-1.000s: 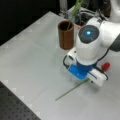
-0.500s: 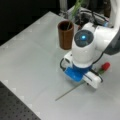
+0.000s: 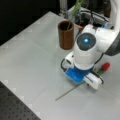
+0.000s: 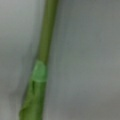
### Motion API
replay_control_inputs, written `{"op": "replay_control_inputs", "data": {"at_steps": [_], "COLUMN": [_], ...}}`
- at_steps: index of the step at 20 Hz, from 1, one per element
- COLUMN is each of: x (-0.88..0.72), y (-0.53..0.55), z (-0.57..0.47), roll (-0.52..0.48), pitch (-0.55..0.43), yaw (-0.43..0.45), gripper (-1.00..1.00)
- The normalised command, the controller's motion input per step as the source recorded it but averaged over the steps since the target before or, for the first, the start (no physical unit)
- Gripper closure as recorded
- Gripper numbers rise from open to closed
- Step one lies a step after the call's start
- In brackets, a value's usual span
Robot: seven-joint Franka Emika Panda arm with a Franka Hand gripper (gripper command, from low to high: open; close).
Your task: Flower insertion into a vase
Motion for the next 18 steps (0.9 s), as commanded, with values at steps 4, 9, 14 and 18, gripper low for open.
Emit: {"op": "replay_control_inputs", "data": {"at_steps": [4,9,14,18], "x": [0.02,0.01,-0.05,-0.03], "y": [0.10,-0.12,-0.17,-0.13], "z": [-0.09,-0.11,-0.11,-0.18], "roll": [-0.238,-0.206,-0.137,-0.042], "pitch": [0.053,0.003,-0.033,-0.112], "yaw": [0.074,0.151,0.235,0.202], "gripper": [-1.00,-1.00,1.00,1.00]}}
